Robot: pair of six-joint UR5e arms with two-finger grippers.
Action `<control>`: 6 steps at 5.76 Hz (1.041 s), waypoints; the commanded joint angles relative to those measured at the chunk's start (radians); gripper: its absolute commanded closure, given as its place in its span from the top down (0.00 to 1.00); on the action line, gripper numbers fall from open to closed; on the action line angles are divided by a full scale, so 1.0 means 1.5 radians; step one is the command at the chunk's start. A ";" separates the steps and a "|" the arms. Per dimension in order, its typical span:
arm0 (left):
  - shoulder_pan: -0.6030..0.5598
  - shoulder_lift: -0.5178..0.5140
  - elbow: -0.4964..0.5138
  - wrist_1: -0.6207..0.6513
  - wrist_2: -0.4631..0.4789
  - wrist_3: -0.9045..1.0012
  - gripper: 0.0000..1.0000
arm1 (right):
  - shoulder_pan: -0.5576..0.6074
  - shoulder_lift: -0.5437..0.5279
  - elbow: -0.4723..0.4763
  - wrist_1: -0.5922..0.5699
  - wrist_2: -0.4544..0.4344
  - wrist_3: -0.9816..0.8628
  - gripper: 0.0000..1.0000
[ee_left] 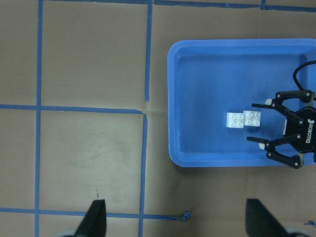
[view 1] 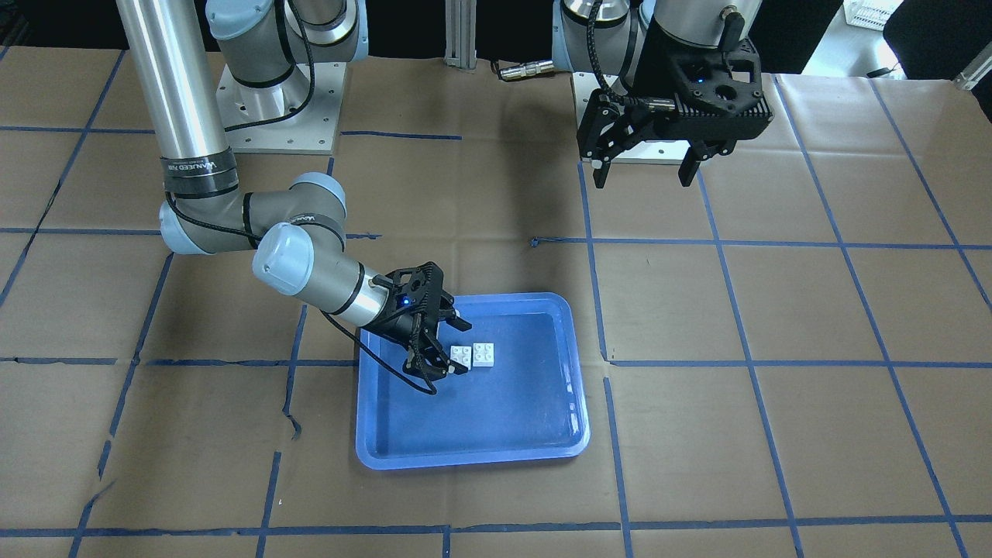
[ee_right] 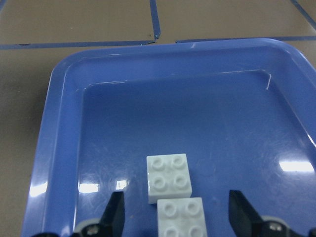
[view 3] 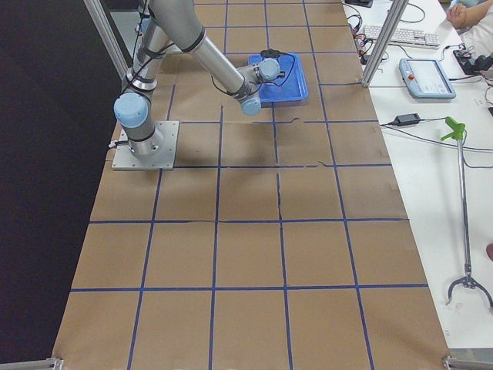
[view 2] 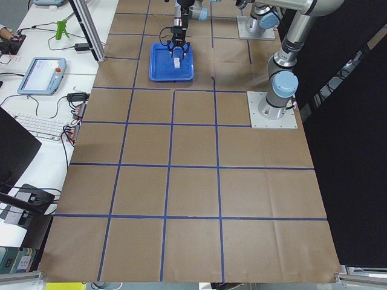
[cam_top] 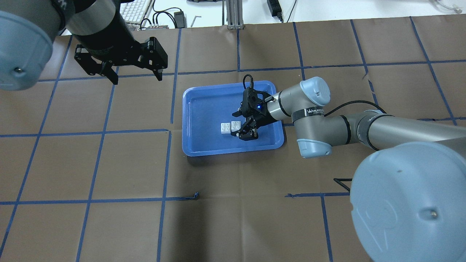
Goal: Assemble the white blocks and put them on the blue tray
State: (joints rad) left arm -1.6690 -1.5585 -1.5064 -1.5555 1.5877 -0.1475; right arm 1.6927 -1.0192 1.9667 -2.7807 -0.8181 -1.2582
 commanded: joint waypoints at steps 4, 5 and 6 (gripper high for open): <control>0.000 0.000 0.000 0.000 0.000 0.000 0.99 | -0.021 -0.184 -0.157 0.387 -0.246 0.093 1.00; 0.000 -0.001 0.000 0.000 0.000 0.000 0.99 | -0.036 -0.215 -0.208 0.516 -0.304 0.170 1.00; 0.000 0.000 0.000 0.000 -0.001 0.000 0.99 | -0.040 -0.236 -0.256 0.609 -0.382 0.263 1.00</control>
State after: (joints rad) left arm -1.6690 -1.5594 -1.5064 -1.5555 1.5871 -0.1472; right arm 1.6423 -1.3354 1.6519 -2.0184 -1.2851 -0.9841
